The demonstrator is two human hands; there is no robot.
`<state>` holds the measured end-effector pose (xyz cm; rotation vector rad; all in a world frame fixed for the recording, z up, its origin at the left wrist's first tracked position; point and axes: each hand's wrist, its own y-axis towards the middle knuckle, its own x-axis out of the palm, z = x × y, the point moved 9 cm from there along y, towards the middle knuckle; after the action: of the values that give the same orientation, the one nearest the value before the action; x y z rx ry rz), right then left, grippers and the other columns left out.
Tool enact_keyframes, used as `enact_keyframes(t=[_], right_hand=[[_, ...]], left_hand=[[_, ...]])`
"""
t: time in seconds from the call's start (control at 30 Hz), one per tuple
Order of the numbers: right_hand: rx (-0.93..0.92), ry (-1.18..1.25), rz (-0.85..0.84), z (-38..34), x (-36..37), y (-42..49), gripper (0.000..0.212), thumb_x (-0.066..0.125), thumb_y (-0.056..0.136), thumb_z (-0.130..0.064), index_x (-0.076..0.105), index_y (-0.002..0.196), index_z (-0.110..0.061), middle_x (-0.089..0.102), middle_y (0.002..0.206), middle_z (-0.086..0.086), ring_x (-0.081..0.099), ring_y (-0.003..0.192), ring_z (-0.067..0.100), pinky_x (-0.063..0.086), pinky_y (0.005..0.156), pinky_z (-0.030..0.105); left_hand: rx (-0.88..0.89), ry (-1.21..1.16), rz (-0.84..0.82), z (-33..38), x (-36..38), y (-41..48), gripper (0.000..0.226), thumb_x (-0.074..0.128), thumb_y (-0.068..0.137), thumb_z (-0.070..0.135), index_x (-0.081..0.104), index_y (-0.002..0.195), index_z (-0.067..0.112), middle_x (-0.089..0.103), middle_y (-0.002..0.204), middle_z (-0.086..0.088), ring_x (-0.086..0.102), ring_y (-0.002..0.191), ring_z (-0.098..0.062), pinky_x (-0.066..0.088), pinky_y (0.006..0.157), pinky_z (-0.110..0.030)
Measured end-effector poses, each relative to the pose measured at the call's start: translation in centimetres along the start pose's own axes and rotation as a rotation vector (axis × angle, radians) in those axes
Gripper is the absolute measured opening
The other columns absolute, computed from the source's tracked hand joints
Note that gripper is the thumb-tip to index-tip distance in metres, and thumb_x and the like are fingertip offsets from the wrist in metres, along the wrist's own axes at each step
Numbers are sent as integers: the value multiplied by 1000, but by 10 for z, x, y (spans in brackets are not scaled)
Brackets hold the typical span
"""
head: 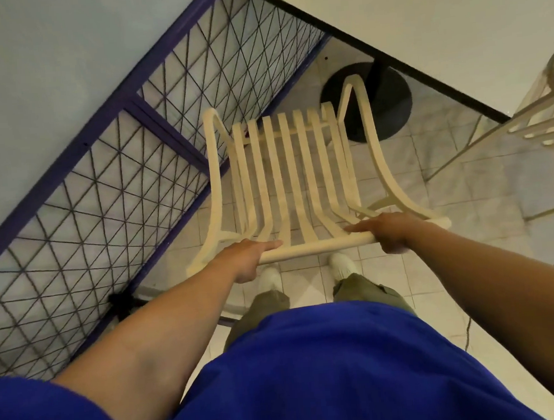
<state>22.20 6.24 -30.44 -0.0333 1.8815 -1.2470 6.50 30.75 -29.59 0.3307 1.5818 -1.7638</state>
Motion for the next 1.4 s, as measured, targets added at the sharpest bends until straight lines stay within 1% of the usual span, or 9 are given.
enact_keyframes(t=[0.23,0.4,0.57,0.7,0.9,1.0,1.17,1.3,1.4], right_hand=[[65,59,57,-19,8,-4,91,62,85,-8,15,145,-57,56,123,-1,47,73,7,43,65,28],[120,77,43,-29,10,-5,89,61,85,-6,16,149,-50,57,125,0,48,81,11,47,71,30],[177,129,72,-43,4,-6,85,59,85,-7,20,149,-47,56,130,0,47,85,13,41,71,29],[220,180,86,-55,7,-3,84,61,85,-7,22,149,-45,56,129,-2,54,95,15,43,75,29],[233,291,77,-68,11,0,82,60,85,-7,24,149,-44,57,119,-3,49,81,11,42,70,28],[230,307,71,-71,12,3,85,62,84,-7,22,150,-43,57,121,-1,52,84,13,47,73,30],[219,384,57,-68,10,1,92,64,82,-10,13,150,-46,52,106,-3,51,75,9,46,64,27],[108,409,2,-73,13,3,87,66,79,-20,21,150,-44,54,128,-1,52,93,13,45,77,30],[46,437,-30,-74,12,6,87,67,79,-21,22,150,-43,51,133,-1,51,101,15,45,87,34]], left_hand=[[37,74,-11,-21,-19,4,94,55,88,2,14,140,69,48,93,6,53,76,-15,51,65,-35],[86,144,-19,-31,-35,12,93,57,89,4,14,142,67,48,98,5,52,80,-14,53,73,-38],[136,194,-30,-46,-55,24,94,56,87,2,17,139,70,46,94,8,53,77,-14,48,66,-35],[172,258,-40,-57,-72,31,96,58,85,1,18,138,70,43,88,11,51,71,-13,38,57,-31],[215,325,-73,-62,-87,39,93,54,87,-2,22,141,67,44,91,10,50,74,-13,41,58,-32],[226,337,-73,-62,-91,42,92,56,87,0,22,142,65,50,98,4,52,79,-15,45,65,-34],[229,336,-54,-62,-95,42,90,58,86,3,24,143,64,54,122,3,51,87,-15,41,68,-31],[220,277,-116,-72,-88,42,97,58,83,3,17,139,71,46,142,7,51,96,-13,45,75,-30],[224,243,-157,-76,-86,42,109,61,78,-2,11,134,77,43,143,8,53,100,-12,51,81,-33]])
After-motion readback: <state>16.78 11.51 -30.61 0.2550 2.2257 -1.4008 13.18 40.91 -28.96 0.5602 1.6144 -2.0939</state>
